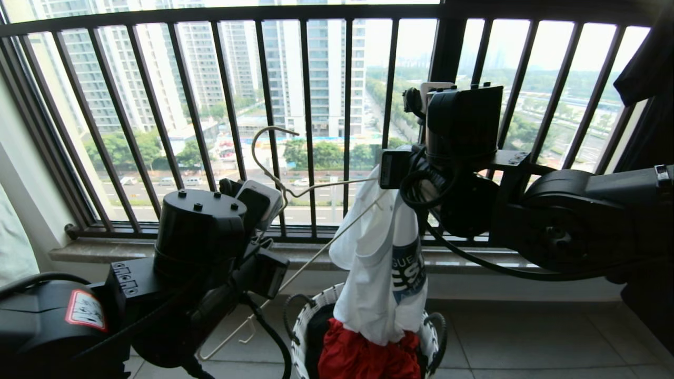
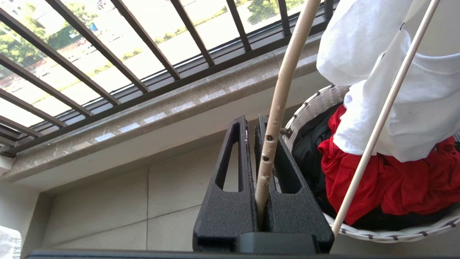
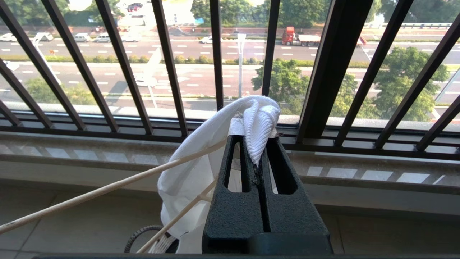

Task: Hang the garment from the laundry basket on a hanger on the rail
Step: Hang the clothes on the clothes rack

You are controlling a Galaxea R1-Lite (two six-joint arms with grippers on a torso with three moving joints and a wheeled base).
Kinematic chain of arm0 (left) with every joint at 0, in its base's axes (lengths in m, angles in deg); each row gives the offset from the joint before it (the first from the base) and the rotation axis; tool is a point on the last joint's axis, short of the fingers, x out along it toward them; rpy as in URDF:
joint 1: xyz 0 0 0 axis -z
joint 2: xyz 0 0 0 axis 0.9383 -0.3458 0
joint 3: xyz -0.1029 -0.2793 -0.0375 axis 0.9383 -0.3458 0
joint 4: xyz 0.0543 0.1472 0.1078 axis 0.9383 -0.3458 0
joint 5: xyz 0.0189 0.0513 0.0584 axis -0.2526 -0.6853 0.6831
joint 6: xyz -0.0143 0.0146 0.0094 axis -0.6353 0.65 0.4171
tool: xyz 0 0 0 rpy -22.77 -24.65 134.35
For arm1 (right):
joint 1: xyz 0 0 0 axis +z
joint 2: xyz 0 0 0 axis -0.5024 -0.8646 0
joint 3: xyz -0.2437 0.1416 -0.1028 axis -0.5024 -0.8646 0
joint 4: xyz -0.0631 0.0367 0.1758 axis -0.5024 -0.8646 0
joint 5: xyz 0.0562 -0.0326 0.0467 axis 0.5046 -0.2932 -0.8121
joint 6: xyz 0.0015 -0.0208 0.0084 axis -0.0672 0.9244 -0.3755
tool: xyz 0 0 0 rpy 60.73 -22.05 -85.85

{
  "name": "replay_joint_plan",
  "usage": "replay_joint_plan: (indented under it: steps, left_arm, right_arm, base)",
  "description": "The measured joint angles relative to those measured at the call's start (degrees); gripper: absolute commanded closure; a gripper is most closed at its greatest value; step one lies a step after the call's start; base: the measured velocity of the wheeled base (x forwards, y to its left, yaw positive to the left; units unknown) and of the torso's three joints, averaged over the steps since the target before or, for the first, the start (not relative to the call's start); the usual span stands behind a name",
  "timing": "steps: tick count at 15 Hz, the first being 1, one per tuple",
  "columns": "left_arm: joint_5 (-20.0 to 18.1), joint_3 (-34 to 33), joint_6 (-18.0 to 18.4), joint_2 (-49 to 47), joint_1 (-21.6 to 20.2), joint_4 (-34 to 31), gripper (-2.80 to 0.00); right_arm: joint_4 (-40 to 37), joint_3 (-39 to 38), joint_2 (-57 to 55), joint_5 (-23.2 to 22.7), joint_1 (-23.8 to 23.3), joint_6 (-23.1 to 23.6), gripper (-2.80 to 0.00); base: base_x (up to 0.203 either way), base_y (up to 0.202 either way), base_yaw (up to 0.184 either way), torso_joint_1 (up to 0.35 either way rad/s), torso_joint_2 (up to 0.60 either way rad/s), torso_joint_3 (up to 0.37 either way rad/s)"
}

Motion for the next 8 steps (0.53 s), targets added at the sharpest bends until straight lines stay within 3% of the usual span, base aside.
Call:
replay_joint_plan:
  steps: [8]
  left_arm:
    - [0.8,-0.5,2.5,2.6,-0.2,-0.2,0.0]
  right_arm:
    - [-2.1,0.1,-1.6,-0.2,-1.4,0.6,0.0]
  base:
    - [0.0,0.0,0.0,0.0,0.0,0.0]
